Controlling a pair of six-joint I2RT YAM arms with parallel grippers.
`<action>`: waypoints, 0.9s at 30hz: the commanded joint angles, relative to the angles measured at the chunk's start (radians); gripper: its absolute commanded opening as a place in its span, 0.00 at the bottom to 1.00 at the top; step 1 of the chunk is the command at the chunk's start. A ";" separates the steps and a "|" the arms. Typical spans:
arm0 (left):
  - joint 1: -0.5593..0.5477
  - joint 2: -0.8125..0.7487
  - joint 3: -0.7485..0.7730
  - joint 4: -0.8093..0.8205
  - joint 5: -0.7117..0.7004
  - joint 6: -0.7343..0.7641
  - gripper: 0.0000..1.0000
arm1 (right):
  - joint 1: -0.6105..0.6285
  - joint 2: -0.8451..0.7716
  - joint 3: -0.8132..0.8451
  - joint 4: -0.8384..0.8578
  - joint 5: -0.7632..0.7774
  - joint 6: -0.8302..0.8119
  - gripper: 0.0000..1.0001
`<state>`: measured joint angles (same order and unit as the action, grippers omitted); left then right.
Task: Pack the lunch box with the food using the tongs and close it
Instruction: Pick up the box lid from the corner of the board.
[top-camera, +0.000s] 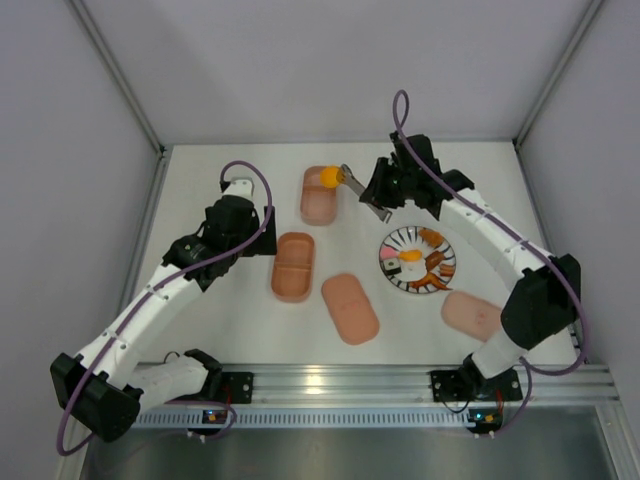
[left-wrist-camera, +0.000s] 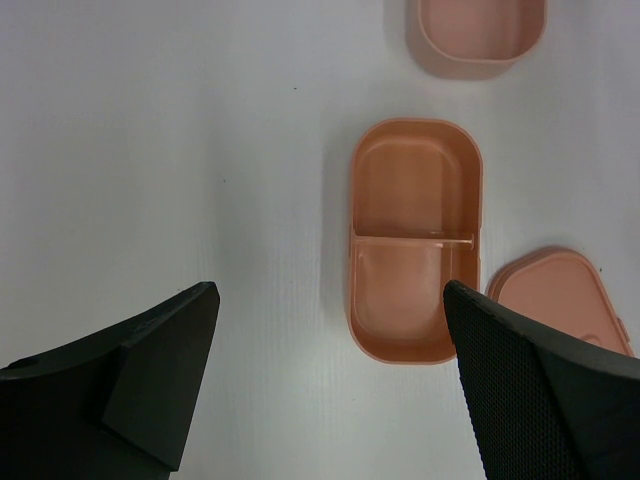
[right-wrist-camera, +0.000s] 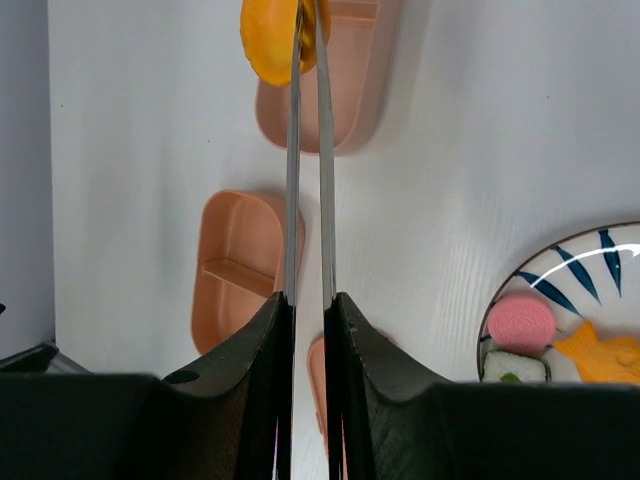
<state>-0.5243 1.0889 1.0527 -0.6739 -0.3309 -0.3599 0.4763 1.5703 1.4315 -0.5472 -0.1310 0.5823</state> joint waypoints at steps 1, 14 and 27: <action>0.006 0.002 -0.005 0.037 -0.016 0.001 0.99 | 0.030 0.051 0.098 0.085 -0.012 0.022 0.00; 0.004 0.009 -0.008 0.036 -0.019 0.001 0.99 | 0.041 0.204 0.240 0.092 0.013 0.027 0.00; 0.004 0.016 -0.008 0.033 -0.023 -0.001 0.99 | 0.042 0.289 0.276 0.130 0.013 0.051 0.00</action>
<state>-0.5243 1.1046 1.0523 -0.6739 -0.3344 -0.3599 0.5018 1.8431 1.6501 -0.4999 -0.1242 0.6167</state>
